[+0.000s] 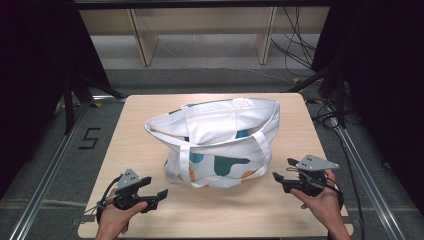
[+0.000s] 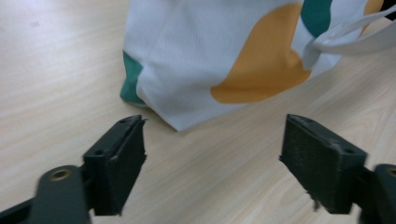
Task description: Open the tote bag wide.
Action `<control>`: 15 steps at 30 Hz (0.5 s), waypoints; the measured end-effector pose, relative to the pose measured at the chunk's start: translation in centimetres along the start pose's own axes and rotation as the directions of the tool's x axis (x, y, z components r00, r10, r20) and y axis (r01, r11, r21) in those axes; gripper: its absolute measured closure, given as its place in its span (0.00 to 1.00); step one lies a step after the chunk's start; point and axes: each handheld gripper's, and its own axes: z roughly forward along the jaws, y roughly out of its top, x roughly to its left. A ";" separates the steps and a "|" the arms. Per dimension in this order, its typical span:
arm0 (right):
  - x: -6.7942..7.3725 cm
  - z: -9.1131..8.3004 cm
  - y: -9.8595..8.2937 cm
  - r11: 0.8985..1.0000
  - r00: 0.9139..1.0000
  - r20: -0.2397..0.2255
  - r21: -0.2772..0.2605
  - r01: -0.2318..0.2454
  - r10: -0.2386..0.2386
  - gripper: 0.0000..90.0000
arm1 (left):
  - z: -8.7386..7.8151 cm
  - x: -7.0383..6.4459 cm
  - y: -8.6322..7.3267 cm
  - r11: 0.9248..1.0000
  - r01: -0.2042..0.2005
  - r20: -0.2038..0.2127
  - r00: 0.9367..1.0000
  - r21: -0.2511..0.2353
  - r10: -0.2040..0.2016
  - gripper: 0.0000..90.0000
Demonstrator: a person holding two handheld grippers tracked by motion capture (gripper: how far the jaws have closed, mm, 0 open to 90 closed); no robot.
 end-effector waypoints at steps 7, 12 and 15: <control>-1.0 -2.2 4.5 0.994 0.999 -0.016 -0.101 0.031 -0.033 0.54 | -2.2 -0.4 3.1 0.996 -0.065 0.020 0.998 -0.069 0.067 0.65; -1.3 -3.3 6.8 0.982 0.998 -0.006 -0.176 0.064 -0.066 0.78 | -3.3 -0.6 5.2 0.989 -0.114 0.047 0.992 -0.090 0.118 0.88; -1.7 -4.3 9.4 0.961 0.988 0.002 -0.229 0.153 -0.157 0.94 | -3.7 -0.7 7.2 0.984 -0.130 0.073 0.987 -0.124 0.140 0.95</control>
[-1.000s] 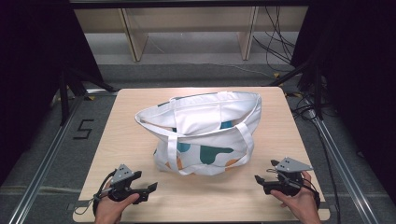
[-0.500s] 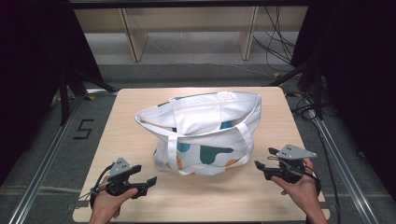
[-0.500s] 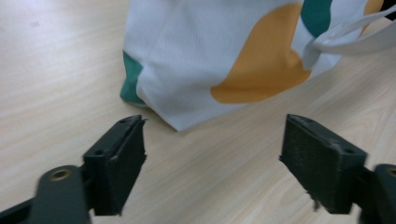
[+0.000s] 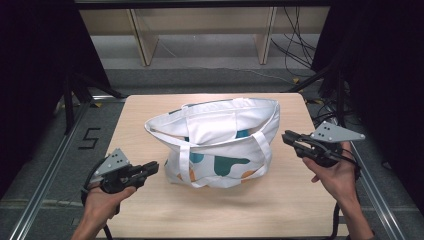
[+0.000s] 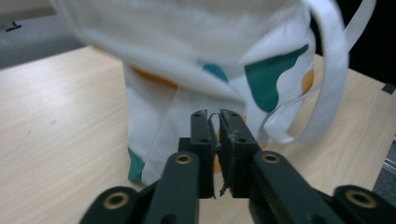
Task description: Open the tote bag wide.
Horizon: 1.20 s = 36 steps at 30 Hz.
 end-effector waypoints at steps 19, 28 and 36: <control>-1.9 6.1 4.8 0.995 0.999 -0.004 0.091 0.052 -0.052 1.00 | 5.3 3.7 7.1 1.000 0.013 -0.031 0.999 0.014 -0.013 0.99; -1.7 8.6 0.0 0.975 0.999 -0.044 0.220 0.036 -0.027 1.00 | 8.9 5.9 3.0 0.988 0.069 -0.018 0.998 0.141 -0.067 0.99; -1.7 10.7 -4.8 0.954 0.999 -0.046 0.298 -0.013 0.028 1.00 | 12.0 7.3 -1.6 0.964 0.105 -0.020 0.994 0.245 -0.104 0.99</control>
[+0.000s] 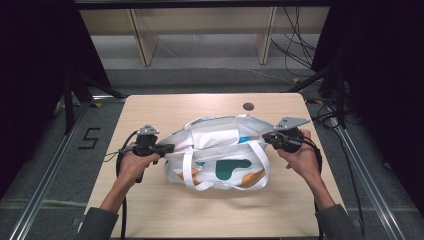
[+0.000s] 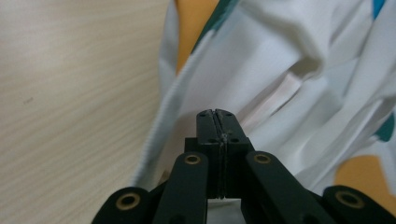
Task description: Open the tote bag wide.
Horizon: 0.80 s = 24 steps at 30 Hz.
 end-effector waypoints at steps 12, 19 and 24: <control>1.3 2.6 -3.7 0.991 0.999 -0.042 0.131 -0.022 0.027 1.00 | 0.3 -0.8 -1.0 0.999 -0.034 -0.039 0.999 -0.005 0.034 1.00; 0.9 -0.2 -1.3 1.000 1.000 -0.001 0.004 0.001 -0.001 0.99 | -0.7 -1.0 0.5 0.999 -0.036 -0.014 0.999 -0.027 0.035 0.94; 1.3 -2.0 0.9 0.994 0.999 -0.045 -0.108 -0.005 0.000 1.00 | -1.0 -2.6 2.6 0.995 -0.065 0.032 0.997 -0.081 0.068 0.94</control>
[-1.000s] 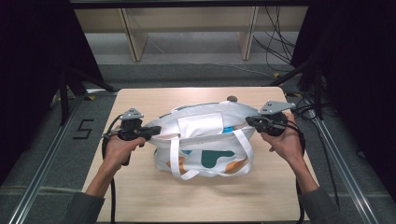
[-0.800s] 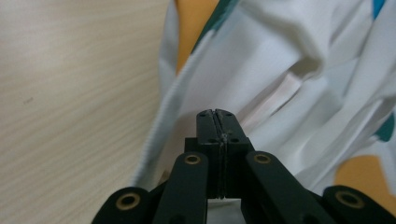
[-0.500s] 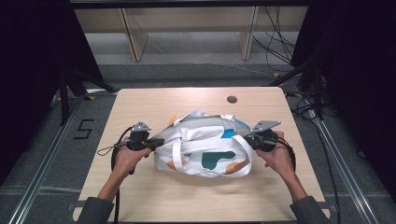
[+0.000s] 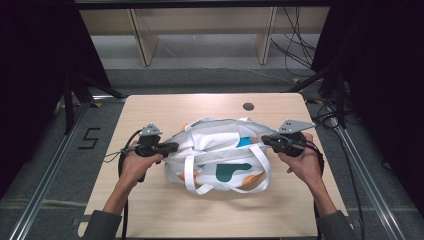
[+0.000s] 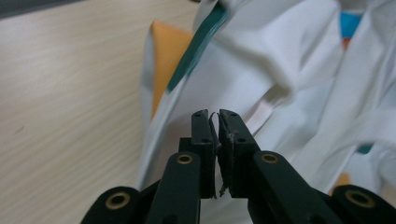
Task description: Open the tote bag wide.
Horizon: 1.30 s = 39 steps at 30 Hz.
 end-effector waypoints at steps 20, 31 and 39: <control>5.8 5.0 0.5 0.980 0.981 -0.162 0.148 0.131 -0.106 1.00 | 5.6 -3.0 2.2 0.990 -0.050 0.152 0.988 0.133 0.030 0.99; 8.4 4.4 -2.3 0.958 0.956 -0.272 0.227 0.175 -0.110 1.00 | 9.5 0.1 4.4 0.954 -0.100 -0.110 0.985 0.284 0.135 1.00; 10.1 4.8 -3.2 0.929 0.937 -0.309 0.271 0.251 -0.163 1.00 | 9.6 0.4 4.7 0.949 -0.067 -0.101 0.990 0.308 0.103 0.99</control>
